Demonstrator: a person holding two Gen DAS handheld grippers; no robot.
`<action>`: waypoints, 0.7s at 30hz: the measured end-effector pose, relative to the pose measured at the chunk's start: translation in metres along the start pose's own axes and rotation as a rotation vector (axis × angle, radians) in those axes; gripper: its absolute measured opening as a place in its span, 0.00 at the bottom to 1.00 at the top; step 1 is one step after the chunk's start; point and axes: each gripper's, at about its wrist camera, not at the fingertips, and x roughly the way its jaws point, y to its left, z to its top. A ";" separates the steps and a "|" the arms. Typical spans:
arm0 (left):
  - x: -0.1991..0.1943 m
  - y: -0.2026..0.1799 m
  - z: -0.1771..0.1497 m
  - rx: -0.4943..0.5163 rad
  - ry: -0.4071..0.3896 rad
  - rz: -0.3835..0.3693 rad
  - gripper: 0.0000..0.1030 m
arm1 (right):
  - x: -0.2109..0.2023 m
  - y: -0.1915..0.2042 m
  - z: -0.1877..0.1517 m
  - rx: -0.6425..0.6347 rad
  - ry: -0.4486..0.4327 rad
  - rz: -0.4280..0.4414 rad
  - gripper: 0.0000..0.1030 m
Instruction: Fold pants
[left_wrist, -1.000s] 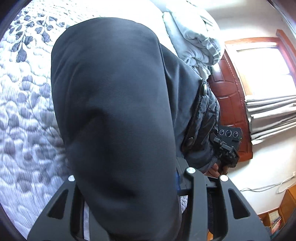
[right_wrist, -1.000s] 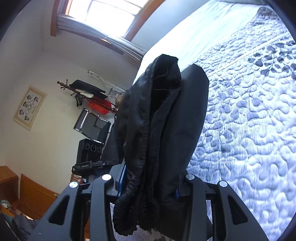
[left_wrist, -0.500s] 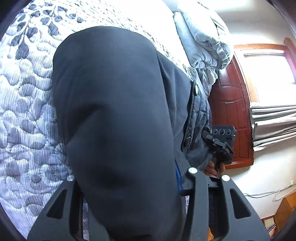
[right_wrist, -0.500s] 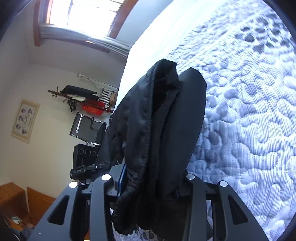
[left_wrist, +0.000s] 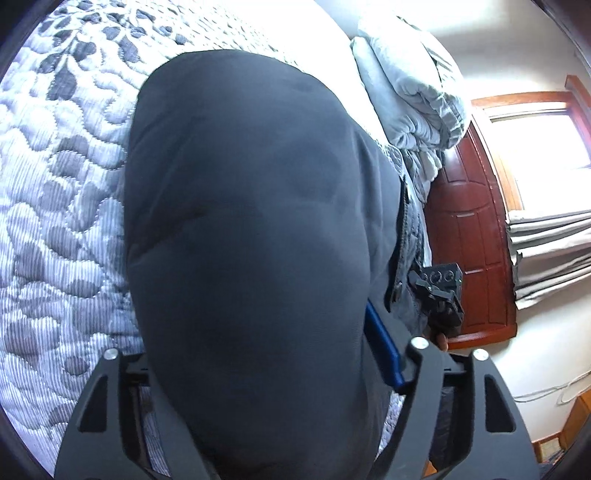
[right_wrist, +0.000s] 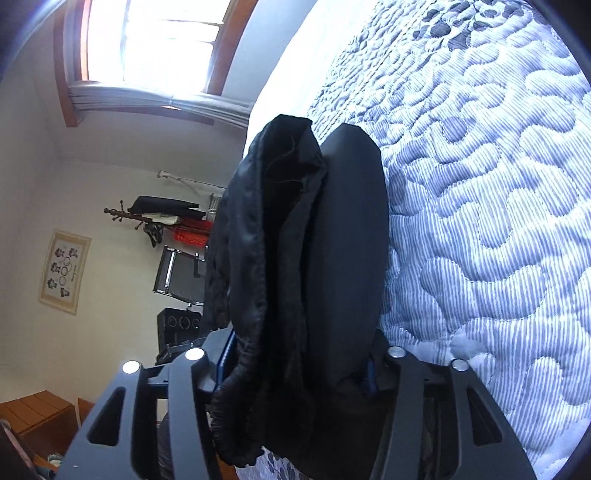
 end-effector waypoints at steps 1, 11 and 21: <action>-0.001 0.001 -0.001 0.000 -0.010 0.005 0.73 | -0.002 -0.002 -0.001 0.001 -0.003 0.003 0.54; -0.021 0.008 -0.013 -0.024 -0.059 0.054 0.85 | -0.027 -0.013 -0.011 0.018 -0.035 0.038 0.61; -0.052 0.004 -0.038 -0.010 -0.117 0.140 0.88 | -0.087 -0.020 -0.040 -0.001 -0.080 -0.045 0.67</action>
